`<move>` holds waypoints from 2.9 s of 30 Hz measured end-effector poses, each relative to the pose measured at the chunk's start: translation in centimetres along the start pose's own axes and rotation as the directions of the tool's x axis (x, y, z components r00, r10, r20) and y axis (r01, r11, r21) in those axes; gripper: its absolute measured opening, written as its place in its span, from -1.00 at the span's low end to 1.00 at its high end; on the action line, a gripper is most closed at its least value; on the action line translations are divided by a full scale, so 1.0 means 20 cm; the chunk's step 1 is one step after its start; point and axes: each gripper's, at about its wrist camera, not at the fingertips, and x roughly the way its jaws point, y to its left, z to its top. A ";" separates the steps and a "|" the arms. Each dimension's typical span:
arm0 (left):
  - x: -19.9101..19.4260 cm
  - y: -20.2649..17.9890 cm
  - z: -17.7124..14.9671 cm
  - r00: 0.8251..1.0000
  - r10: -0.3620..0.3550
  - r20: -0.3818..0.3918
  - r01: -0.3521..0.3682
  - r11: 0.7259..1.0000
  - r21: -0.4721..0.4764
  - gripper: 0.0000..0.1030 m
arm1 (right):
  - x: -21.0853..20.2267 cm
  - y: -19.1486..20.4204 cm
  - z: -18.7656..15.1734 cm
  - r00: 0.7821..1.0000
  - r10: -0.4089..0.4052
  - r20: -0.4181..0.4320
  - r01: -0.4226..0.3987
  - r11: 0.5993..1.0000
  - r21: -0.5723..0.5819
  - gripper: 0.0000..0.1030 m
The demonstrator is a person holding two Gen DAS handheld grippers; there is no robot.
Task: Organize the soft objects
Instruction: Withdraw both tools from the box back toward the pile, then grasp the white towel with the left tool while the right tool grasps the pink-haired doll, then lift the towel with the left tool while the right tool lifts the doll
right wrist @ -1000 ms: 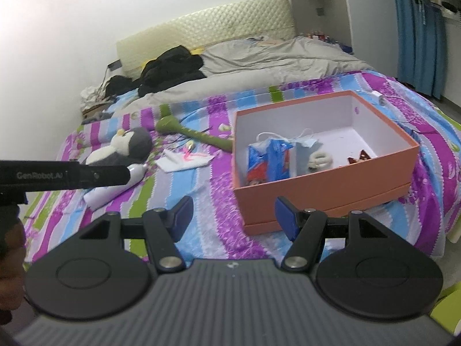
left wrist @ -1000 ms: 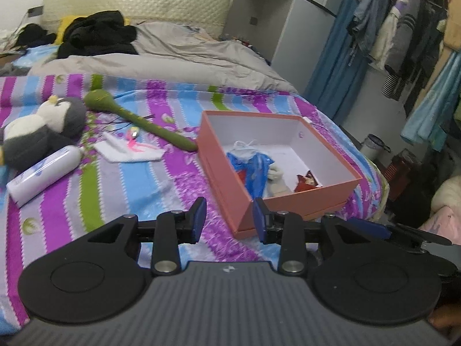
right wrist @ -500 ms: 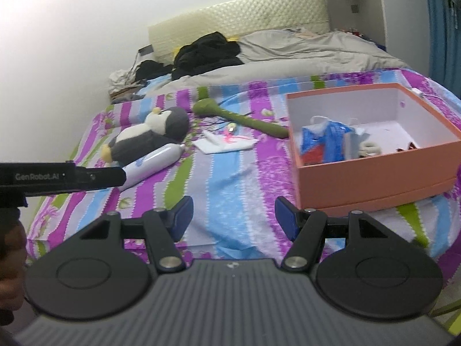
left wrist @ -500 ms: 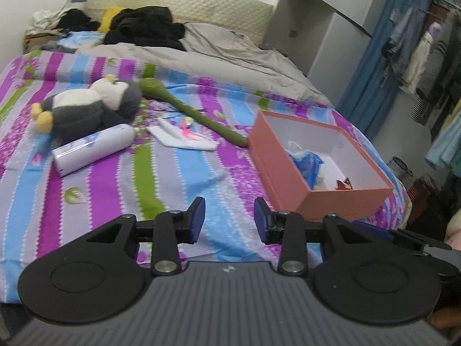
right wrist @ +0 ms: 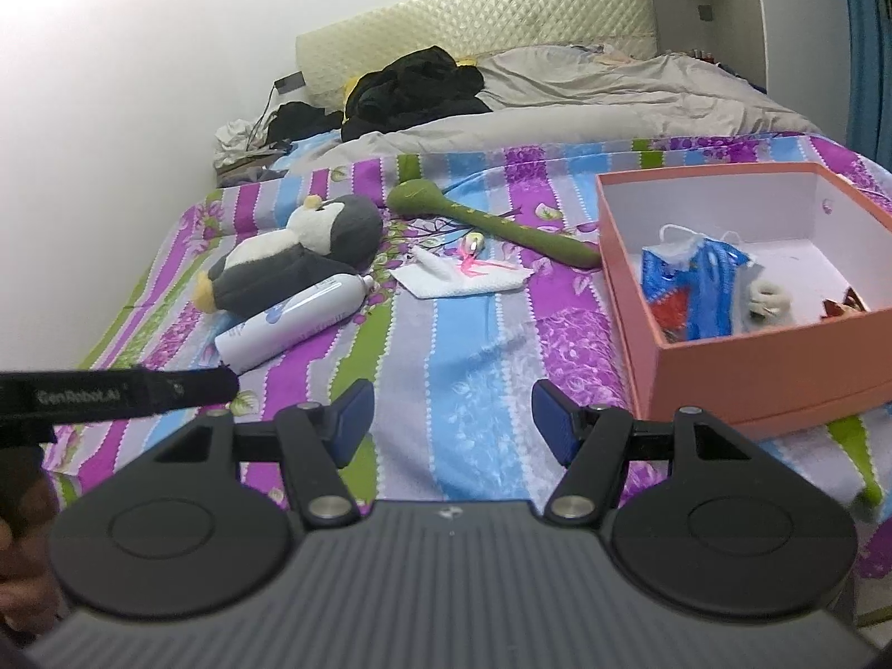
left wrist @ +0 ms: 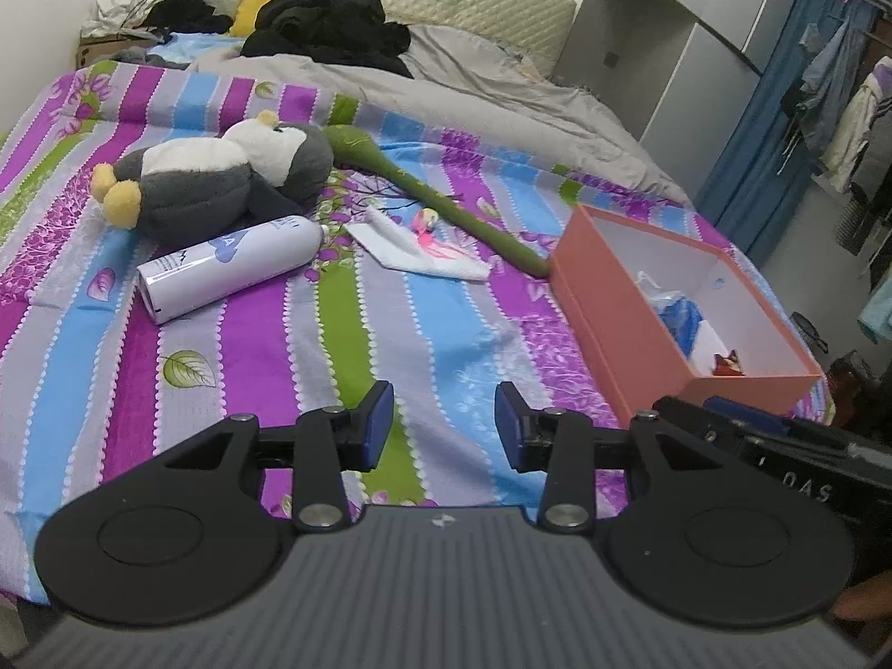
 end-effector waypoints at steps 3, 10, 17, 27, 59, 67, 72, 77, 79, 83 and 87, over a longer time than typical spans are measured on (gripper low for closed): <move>0.11 0.05 0.03 1.000 0.011 -0.009 -0.011 1.000 0.000 -0.04 | 0.09 0.01 0.03 1.000 0.003 0.002 -0.003 1.000 -0.011 0.27; 0.40 0.13 0.08 1.000 0.007 -0.027 -0.008 1.000 -0.021 -0.03 | 0.30 -0.01 0.11 1.000 -0.003 0.006 0.003 1.000 -0.001 0.27; 0.74 0.16 0.11 0.998 -0.007 -0.055 0.005 1.000 -0.025 -0.03 | 0.52 -0.03 0.18 1.000 -0.016 0.002 0.016 1.000 -0.002 0.26; 1.12 0.20 0.17 0.997 -0.004 -0.075 0.001 0.999 -0.040 -0.03 | 0.89 -0.13 0.23 0.999 0.001 -0.042 0.001 0.999 0.032 0.25; 1.78 0.34 0.46 0.996 -0.083 -0.007 0.083 0.996 -0.010 -0.11 | 2.07 -0.26 0.58 0.995 0.054 -0.082 -0.039 0.985 0.170 -0.08; 1.78 0.35 0.45 0.997 -0.076 -0.012 0.076 0.997 -0.014 -0.82 | 2.10 -0.21 0.56 0.992 0.088 -0.094 -0.077 0.991 0.107 -0.37; 1.73 0.31 0.43 0.998 -0.066 -0.011 0.066 0.998 0.014 -0.90 | 2.02 -0.20 0.58 0.993 0.082 -0.088 -0.073 0.993 0.096 -0.37; 1.64 0.27 0.41 0.998 -0.055 -0.016 0.055 0.998 0.009 -0.90 | 1.91 -0.20 0.57 0.994 0.049 -0.095 -0.042 0.997 0.070 -0.37; 1.59 0.27 0.39 0.998 -0.062 -0.017 0.062 0.998 0.000 -0.90 | 1.85 -0.20 0.56 0.994 0.045 -0.102 -0.038 0.997 0.068 -0.37; 1.49 0.24 0.34 0.998 -0.059 -0.019 0.059 0.998 -0.007 -0.90 | 1.75 -0.19 0.54 0.991 0.059 -0.124 -0.050 0.996 0.074 -0.37; 1.37 0.23 0.30 0.999 -0.048 -0.016 0.048 0.999 -0.023 -0.90 | 1.64 -0.17 0.53 0.991 0.057 -0.125 -0.049 0.997 0.064 -0.37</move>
